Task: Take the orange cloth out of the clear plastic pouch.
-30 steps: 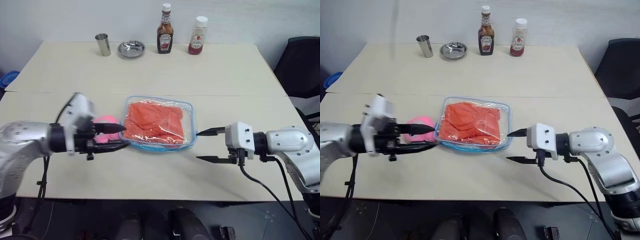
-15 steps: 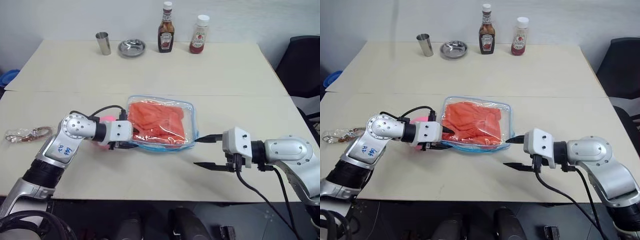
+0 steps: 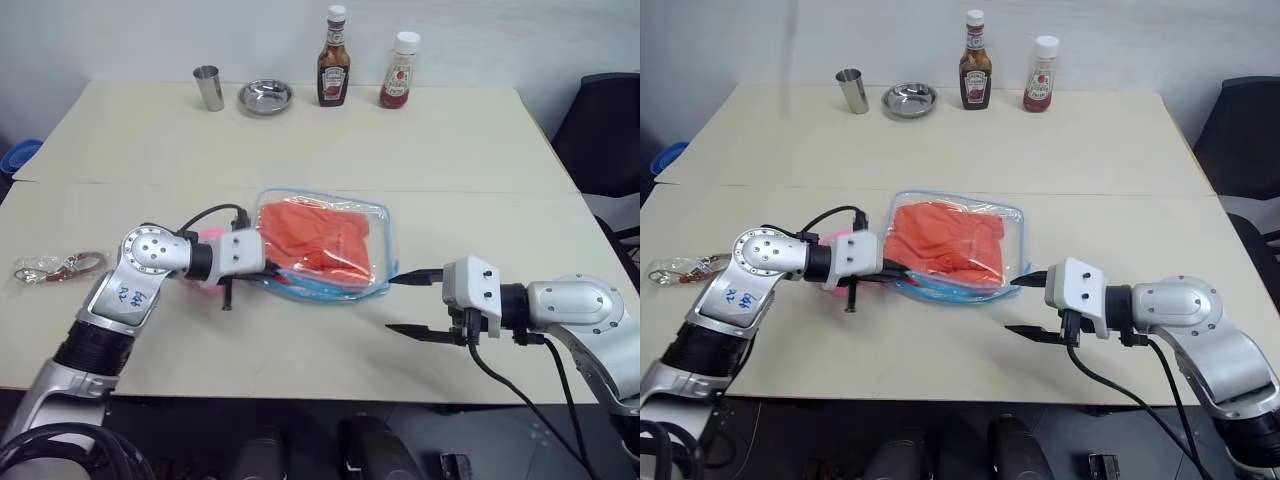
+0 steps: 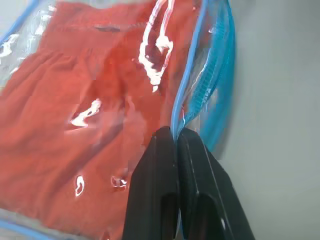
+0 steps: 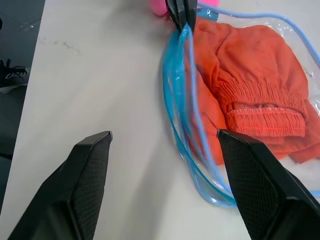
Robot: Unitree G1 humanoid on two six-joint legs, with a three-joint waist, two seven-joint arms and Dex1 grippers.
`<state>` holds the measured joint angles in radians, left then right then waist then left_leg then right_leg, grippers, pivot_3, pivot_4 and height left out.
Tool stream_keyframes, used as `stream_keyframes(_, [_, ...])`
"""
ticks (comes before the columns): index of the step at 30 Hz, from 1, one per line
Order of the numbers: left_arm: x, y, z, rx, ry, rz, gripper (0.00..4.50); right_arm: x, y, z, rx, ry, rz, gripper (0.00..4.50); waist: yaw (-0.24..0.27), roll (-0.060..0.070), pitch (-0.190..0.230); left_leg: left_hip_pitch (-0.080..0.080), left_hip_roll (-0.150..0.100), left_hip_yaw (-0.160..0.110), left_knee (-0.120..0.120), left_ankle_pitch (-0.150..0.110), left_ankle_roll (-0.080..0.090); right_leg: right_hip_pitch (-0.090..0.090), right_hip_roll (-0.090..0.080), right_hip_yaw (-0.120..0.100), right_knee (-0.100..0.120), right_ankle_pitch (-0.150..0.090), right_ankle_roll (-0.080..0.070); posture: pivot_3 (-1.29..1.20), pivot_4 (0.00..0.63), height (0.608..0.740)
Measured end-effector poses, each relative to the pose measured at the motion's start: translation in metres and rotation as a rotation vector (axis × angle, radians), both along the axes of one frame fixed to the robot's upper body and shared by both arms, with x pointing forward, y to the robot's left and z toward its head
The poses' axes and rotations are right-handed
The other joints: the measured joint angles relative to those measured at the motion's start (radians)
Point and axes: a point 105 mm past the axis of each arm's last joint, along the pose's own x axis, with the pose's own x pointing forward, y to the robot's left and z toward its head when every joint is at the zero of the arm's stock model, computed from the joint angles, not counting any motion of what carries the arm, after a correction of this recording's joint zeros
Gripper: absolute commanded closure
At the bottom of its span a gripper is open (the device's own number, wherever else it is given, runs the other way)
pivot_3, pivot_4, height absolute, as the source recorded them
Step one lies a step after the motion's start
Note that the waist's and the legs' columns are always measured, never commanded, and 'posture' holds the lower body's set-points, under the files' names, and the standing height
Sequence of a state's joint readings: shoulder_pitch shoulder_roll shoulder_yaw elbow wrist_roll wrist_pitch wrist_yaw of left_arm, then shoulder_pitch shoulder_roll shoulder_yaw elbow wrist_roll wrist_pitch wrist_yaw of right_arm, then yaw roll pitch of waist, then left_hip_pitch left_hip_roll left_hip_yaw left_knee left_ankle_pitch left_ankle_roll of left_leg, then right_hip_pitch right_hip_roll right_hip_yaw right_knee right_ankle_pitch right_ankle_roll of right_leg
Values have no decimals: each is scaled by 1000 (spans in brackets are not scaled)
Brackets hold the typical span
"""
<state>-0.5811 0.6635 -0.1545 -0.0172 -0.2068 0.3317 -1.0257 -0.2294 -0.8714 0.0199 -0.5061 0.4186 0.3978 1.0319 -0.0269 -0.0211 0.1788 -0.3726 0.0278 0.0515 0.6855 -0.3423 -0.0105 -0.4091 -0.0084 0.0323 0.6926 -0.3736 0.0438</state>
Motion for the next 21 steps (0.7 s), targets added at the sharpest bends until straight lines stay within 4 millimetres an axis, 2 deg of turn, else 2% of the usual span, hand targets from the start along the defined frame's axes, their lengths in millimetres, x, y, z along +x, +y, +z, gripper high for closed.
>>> stream_keyframes(3, [-6,-14,11,-133,79,22,4500,2,6,-4,15,1,-9,1623,0,-1,0,-1,0,0,0,0,0,0,0,0,0,0,0,0,150,740])
stream_keyframes(6, [-14,-17,10,-168,111,50,4500,8,11,-15,8,-8,-44,2693,-6,-1,0,1,0,0,0,1,-1,0,1,1,1,0,0,0,150,740])
stream_keyframes(10, [-22,-22,-2,-172,147,62,4500,33,23,-27,7,-68,-113,4058,-8,-1,0,2,0,0,0,2,-3,-1,1,1,3,0,0,0,150,740])
stream_keyframes(13, [-24,-24,0,-172,136,60,4500,46,37,-26,9,-143,-116,4058,-6,-1,0,2,0,0,0,2,-3,-1,1,1,3,0,0,0,150,740])
stream_keyframes(16, [-24,-24,0,-173,135,64,4500,52,51,-30,-24,-202,-85,4058,-4,0,0,1,0,0,0,2,-3,-1,1,1,2,0,0,0,150,740])
stream_keyframes(19, [-23,-25,0,-179,134,70,4500,55,56,-42,-77,-241,-61,3461,-3,-1,0,1,0,0,0,2,-2,-1,0,1,2,0,0,0,150,740])
stream_keyframes(21, [-22,-27,0,-184,132,70,4500,56,59,-50,-115,-275,-51,2784,-3,-1,0,1,0,0,0,2,-2,-1,1,1,2,0,0,0,150,740])
